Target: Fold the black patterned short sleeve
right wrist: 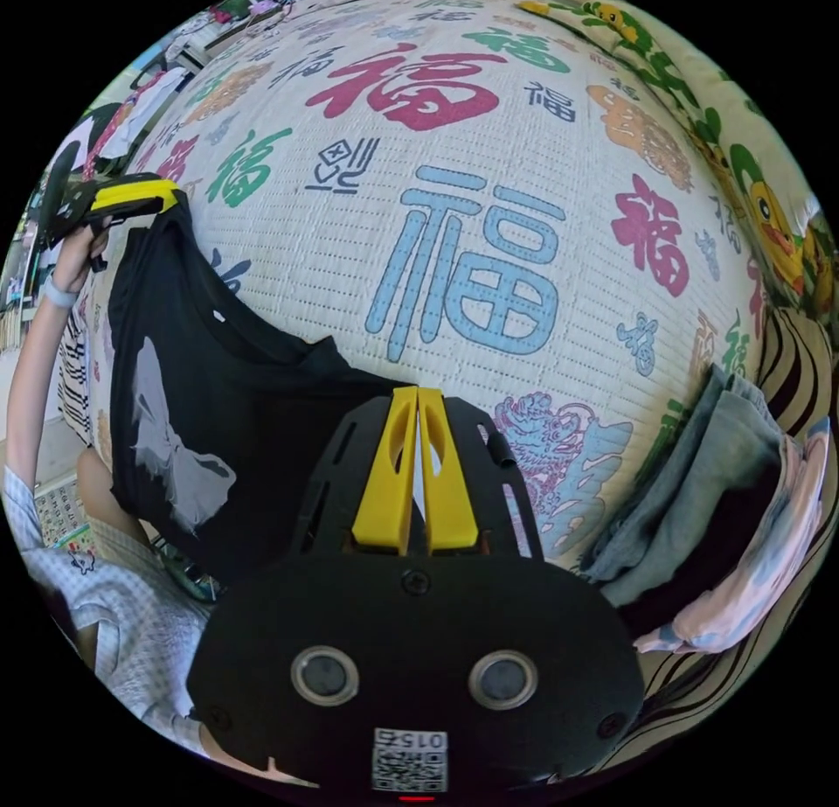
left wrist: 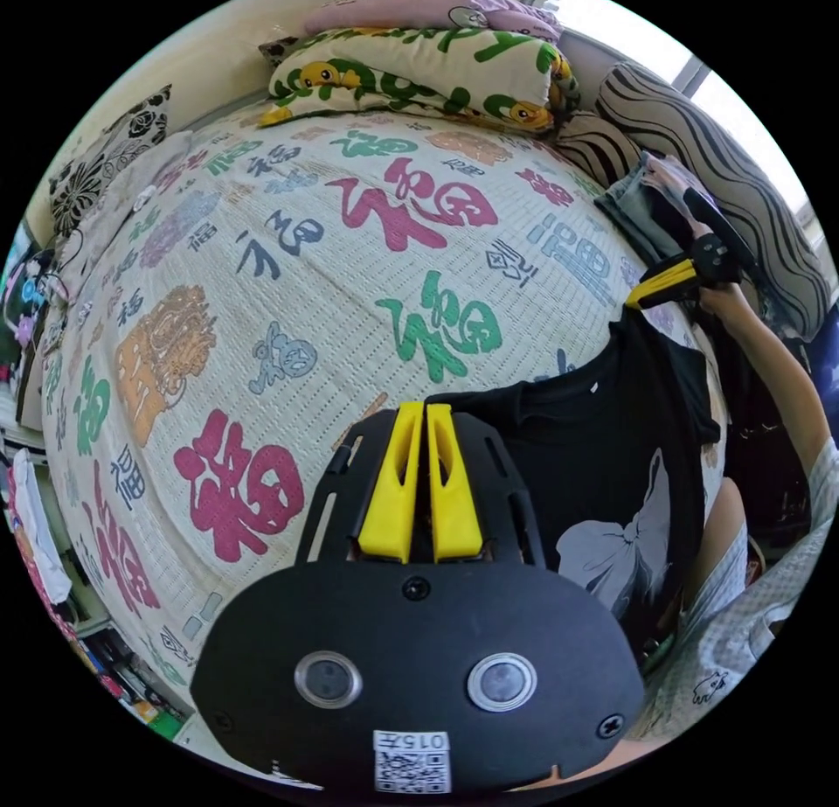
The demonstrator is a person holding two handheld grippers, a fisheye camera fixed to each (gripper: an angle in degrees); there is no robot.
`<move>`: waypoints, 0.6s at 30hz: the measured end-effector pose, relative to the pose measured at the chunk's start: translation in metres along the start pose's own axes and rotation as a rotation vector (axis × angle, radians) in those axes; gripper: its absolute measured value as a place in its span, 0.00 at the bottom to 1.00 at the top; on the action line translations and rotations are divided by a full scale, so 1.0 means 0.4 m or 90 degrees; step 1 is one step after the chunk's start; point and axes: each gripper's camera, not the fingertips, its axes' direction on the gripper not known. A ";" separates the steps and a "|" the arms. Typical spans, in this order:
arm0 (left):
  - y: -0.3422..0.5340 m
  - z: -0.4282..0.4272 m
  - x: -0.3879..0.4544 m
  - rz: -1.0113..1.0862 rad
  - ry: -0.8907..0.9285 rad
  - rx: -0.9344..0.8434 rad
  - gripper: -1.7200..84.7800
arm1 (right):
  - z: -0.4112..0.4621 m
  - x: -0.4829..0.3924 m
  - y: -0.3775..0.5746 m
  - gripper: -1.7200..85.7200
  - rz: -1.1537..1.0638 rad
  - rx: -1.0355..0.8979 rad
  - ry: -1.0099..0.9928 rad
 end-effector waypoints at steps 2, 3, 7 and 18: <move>-0.028 -0.050 0.004 -0.004 0.004 0.023 0.02 | -0.017 -0.009 -0.034 0.01 0.000 0.013 0.023; -0.037 -0.061 0.008 0.003 -0.003 0.022 0.02 | -0.020 -0.011 -0.043 0.01 0.000 0.013 0.025; -0.102 -0.132 0.029 0.022 -0.038 0.031 0.01 | -0.031 -0.017 -0.118 0.01 0.011 0.016 0.052; -0.153 -0.164 -0.024 -0.047 -0.051 0.014 0.02 | -0.084 0.069 -0.262 0.01 0.105 0.068 0.119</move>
